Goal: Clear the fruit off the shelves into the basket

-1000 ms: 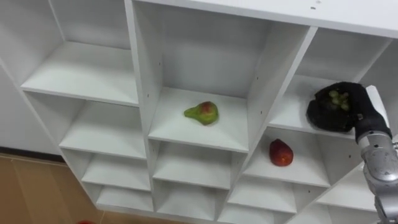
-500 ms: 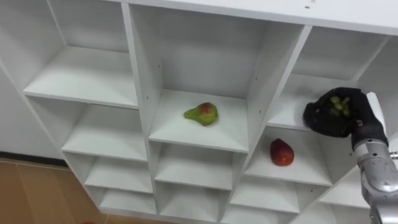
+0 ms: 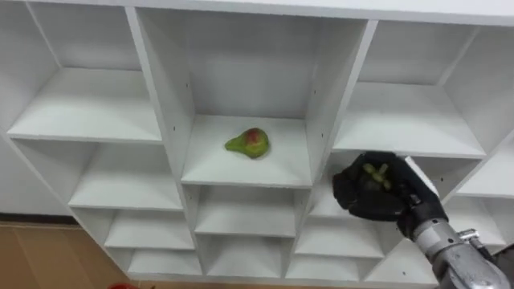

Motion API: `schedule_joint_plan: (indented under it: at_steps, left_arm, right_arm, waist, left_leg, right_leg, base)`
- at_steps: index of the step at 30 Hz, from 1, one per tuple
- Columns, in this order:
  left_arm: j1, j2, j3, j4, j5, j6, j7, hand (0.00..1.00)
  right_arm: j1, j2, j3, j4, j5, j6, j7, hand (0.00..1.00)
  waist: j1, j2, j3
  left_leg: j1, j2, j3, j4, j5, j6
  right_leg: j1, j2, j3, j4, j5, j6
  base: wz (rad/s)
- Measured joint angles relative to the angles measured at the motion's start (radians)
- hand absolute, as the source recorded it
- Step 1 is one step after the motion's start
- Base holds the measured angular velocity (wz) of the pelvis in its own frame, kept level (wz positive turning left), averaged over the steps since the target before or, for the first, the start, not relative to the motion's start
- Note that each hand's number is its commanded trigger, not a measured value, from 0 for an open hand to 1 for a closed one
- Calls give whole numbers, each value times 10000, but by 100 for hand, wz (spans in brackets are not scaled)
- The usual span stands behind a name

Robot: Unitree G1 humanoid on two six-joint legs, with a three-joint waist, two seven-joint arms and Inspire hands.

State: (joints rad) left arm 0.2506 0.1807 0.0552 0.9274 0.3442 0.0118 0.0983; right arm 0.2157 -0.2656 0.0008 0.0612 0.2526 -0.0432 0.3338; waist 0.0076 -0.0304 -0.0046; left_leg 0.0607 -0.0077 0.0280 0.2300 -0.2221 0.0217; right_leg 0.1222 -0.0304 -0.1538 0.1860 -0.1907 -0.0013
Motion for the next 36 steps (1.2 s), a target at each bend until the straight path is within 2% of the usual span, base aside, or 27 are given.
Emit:
schedule_joint_plan:
  at_steps: [6,8,11,17,20,27,32,36]
  left_arm:
    - [-6,5,-81,-2,-201,-1,-61,100]
    - [-19,98,-210,-8,-211,-1,-62,100]
    - [-108,238,-406,-11,-289,-1,-158,100]
    - [-235,313,-880,-19,-387,28,-291,100]
    - [-257,298,-1012,-205,-387,41,-457,100]
    - [-841,259,-1170,-482,-549,13,-457,100]
    - [-974,65,-1442,-1003,-721,-107,-470,100]
    - [-1198,-69,-1626,-1408,-797,-158,-658,100]
  right_arm:
    - [-1,-122,240,-421,1917,31,1422,100]
    - [0,-126,393,-750,2324,132,1877,100]
    - [14,-134,771,-828,2904,185,2383,100]
    - [9,-135,1426,-945,2993,457,3058,100]
    - [69,-97,1603,-823,2988,474,3288,100]
    - [10,-72,1850,912,2883,524,3152,100]
    - [-73,171,2193,2491,2862,534,2772,100]
    - [-185,450,2404,3351,2879,534,2464,100]
  waist:
    - [27,-137,2]
    - [32,-197,34]
    - [196,-347,21]
    - [349,-400,1]
    - [296,-378,13]
    - [297,-210,80]
    - [274,-327,66]
    - [290,-399,99]
  left_leg:
    - [-1,7,46,-88,25,-9]
    - [-11,11,46,-101,25,-10]
    - [-6,21,71,-119,24,-11]
    - [7,17,103,-134,20,-5]
    - [-86,15,9,-64,18,-6]
    - [-483,24,-30,184,15,7]
    - [-696,26,-17,248,32,21]
    - [-898,34,-45,331,33,23]
  right_leg:
    - [-24,4,-42,-43,0,0]
    - [-23,7,-77,-67,0,0]
    - [-24,23,-45,-103,2,-3]
    - [-24,6,-31,-92,13,6]
    - [-17,9,-144,-149,45,6]
    - [-295,14,-190,-95,122,-10]
    - [-532,-20,-257,18,124,-6]
    - [-756,-17,-247,142,126,-10]
  base:
    - [0]
    - [0]
    - [-2]
    - [-1]
    - [7]
    - [2]
    - [-1]
    - [1]
